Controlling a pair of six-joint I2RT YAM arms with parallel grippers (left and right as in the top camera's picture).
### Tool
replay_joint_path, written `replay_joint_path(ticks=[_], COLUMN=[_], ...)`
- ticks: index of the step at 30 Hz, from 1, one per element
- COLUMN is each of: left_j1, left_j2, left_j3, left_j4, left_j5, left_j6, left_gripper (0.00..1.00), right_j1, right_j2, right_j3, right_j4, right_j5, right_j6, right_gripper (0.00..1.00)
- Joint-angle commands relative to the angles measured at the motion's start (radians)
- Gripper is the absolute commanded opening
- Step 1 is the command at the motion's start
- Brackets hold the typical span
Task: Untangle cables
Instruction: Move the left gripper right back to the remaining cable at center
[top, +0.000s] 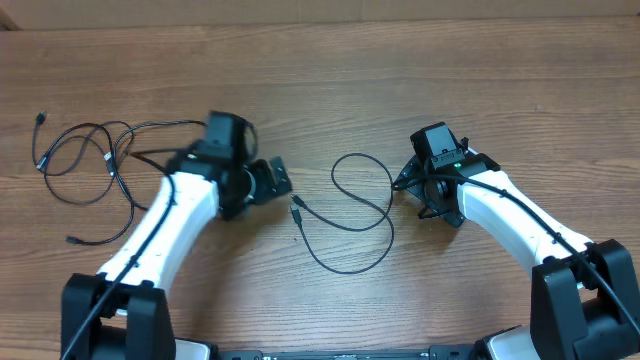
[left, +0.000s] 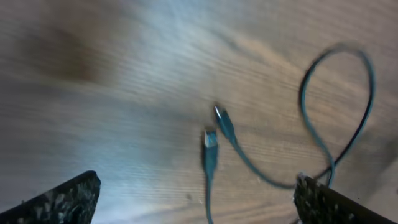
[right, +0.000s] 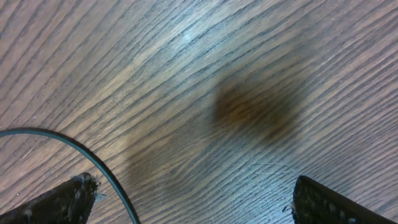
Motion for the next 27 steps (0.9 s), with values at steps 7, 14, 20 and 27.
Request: replay_joint_path(ticks=[7,14,20,27], left_j1=[-0.222,-0.344,-0.436,-0.512], left_j2=[0.009,0.009,0.009,0.009], left_j3=[-0.089,-0.091,-0.092,-0.092], left_j4=[0.138,0.227,0.23,0.27], left_j5=[-0.002,-0.011,-0.163,-0.219], left_j6=[-0.151,-0.231,-0.321,-0.328], left_gripper=[0.87,0.3,0.04,0.09], right_j1=[-0.003,-0.003,-0.003,-0.003], right_j2=[-0.015,-0.015,-0.015,-0.015], right_j3=[-0.006,-0.005,-0.006,-0.005], right_j4=[0.005,0.005,0.005,0.005], right_j5=[-0.002,-0.002,-0.002,-0.002], right_j6=[0.008,0.008,0.008,0.008], right_gripper=[1.0,1.0,1.0,1.0])
